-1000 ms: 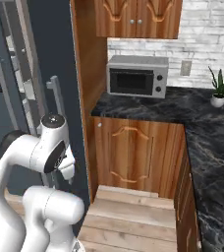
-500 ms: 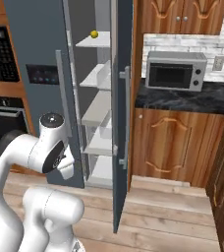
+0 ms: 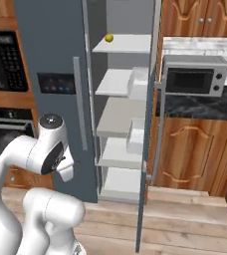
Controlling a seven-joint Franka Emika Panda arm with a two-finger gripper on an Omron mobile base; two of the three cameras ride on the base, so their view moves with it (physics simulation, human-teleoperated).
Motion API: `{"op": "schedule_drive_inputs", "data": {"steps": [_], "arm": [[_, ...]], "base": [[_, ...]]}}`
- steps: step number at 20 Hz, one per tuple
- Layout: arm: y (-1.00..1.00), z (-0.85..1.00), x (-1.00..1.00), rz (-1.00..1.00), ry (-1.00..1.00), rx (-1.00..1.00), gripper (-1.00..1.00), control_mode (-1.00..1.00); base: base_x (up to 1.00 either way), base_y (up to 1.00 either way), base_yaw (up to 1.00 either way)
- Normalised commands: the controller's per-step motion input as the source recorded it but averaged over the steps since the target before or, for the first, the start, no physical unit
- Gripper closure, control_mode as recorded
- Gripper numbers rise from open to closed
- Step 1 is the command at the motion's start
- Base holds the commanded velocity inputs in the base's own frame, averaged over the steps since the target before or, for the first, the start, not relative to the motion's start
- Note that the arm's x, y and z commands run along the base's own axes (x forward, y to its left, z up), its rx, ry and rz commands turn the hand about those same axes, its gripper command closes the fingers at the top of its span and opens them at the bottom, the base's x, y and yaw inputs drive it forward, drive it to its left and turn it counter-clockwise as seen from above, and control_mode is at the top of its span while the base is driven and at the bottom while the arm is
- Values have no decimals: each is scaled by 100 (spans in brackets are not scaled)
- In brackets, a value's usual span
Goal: Place the pear in the correct fridge rack based on whether it is a fruit or vegetable. Finally, close the fridge door.
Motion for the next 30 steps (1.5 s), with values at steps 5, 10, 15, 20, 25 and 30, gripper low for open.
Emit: {"op": "schedule_drive_inputs", "data": {"steps": [5,10,15,20,25,30], "arm": [[0,0,0,0,0,0,100,100],[0,0,0,0,0,0,100,100],[0,0,0,0,0,0,100,100],[0,0,0,0,0,0,100,100],[0,0,0,0,0,0,100,100],[0,0,0,0,0,0,100,100]], "base": [[93,26,-31],[75,49,-16],[65,14,-12],[67,14,-17],[54,1,-16],[46,-7,-7]]}}
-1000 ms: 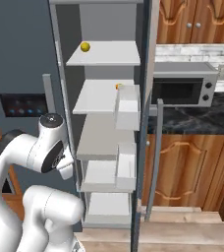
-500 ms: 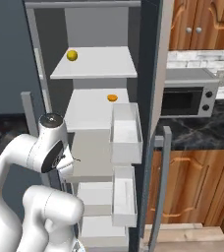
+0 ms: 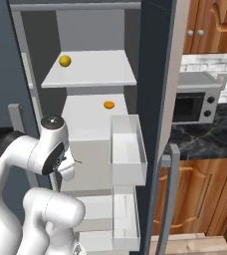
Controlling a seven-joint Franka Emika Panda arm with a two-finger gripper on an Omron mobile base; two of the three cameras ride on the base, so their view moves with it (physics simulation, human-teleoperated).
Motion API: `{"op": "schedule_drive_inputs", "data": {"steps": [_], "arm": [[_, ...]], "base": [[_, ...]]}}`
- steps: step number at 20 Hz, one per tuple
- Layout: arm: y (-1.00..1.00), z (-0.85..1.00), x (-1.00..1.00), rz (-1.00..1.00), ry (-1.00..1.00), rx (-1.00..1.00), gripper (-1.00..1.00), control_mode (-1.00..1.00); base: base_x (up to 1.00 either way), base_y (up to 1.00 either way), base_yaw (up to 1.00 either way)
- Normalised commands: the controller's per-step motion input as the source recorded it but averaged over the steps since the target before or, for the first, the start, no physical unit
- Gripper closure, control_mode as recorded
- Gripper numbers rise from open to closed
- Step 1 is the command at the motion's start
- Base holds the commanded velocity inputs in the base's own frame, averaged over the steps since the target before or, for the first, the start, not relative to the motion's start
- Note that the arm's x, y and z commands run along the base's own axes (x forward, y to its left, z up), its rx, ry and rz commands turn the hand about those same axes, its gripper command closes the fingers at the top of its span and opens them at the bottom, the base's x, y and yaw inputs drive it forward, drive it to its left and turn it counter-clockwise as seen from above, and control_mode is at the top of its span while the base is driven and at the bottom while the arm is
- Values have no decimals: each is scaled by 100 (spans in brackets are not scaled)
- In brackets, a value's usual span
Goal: Place the pear in the correct fridge rack based on whether it is a fruit or vegetable. Finally, close the fridge door.
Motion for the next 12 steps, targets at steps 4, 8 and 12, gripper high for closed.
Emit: {"op": "schedule_drive_inputs", "data": {"steps": [4,8,12], "arm": [[0,0,0,0,0,0,100,100],[0,0,0,0,0,0,100,100],[0,0,0,0,0,0,100,100]], "base": [[39,-27,0],[51,-21,0],[42,-47,0]]}}
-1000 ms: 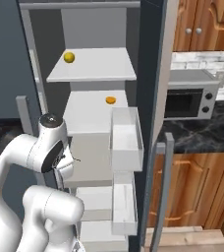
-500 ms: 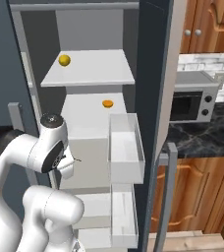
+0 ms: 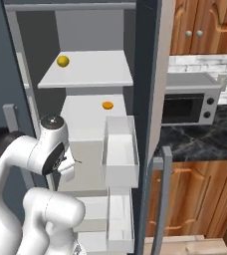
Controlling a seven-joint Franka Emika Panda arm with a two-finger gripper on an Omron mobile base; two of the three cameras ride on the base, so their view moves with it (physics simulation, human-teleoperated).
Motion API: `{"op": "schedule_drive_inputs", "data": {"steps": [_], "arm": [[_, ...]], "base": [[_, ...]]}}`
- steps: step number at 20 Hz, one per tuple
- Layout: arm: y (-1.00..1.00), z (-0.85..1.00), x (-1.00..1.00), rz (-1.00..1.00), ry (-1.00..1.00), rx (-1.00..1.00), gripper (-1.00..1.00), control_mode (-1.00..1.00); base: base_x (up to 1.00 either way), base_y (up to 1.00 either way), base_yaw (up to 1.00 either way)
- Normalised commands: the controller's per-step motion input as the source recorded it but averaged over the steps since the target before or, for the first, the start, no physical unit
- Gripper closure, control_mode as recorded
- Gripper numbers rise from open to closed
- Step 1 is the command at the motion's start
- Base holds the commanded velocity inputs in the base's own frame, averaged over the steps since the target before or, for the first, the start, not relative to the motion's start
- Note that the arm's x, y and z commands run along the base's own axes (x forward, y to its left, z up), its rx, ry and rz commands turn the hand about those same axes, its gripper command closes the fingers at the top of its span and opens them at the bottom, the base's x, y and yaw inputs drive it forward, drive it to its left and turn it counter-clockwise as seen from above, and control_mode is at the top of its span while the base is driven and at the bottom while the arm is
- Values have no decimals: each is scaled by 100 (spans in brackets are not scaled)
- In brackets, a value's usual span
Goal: Place the pear in the correct fridge rack based on whether it is a fruit or vegetable. Finally, close the fridge door.
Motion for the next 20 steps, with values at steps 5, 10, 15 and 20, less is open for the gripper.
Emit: {"op": "schedule_drive_inputs", "data": {"steps": [5,10,15,20], "arm": [[0,0,0,0,0,0,100,100],[0,0,0,0,0,0,100,100],[1,0,15,2,0,0,100,-100],[14,0,97,12,0,0,100,-100]], "base": [[22,-43,4],[64,2,1],[51,0,4],[0,0,0]]}}
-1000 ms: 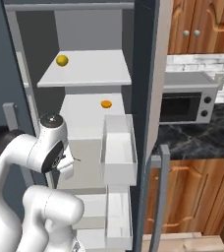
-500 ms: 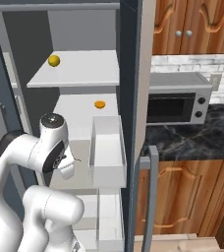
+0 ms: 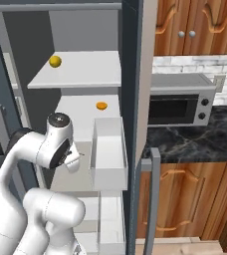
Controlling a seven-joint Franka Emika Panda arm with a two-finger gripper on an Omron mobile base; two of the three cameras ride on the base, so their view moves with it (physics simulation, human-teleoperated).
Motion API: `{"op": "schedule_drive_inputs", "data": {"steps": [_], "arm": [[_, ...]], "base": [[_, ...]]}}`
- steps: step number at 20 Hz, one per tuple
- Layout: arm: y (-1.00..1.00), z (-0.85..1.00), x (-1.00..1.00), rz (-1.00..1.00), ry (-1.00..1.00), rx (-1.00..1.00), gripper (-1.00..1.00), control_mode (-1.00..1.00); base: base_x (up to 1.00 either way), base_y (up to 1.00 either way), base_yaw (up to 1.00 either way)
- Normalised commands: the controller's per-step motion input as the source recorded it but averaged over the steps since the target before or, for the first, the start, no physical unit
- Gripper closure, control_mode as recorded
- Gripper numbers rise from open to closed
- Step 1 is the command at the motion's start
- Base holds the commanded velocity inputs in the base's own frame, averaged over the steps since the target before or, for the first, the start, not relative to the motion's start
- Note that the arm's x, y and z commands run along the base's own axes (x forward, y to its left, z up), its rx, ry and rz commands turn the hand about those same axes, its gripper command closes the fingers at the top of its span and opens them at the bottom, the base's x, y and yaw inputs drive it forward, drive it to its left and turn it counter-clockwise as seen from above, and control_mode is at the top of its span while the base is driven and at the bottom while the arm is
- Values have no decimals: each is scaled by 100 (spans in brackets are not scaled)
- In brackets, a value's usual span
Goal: Place the pear in the correct fridge rack based on whether it is a fruit or vegetable. Finally, close the fridge door.
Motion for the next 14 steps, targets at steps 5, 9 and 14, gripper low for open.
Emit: {"op": "schedule_drive_inputs", "data": {"steps": [5,9,14], "arm": [[25,16,100,5,0,-7,100,-100],[18,4,95,2,1,-6,100,-100],[0,-6,68,2,0,-1,100,-100]], "base": [[0,0,0],[0,0,0],[0,0,0]]}}
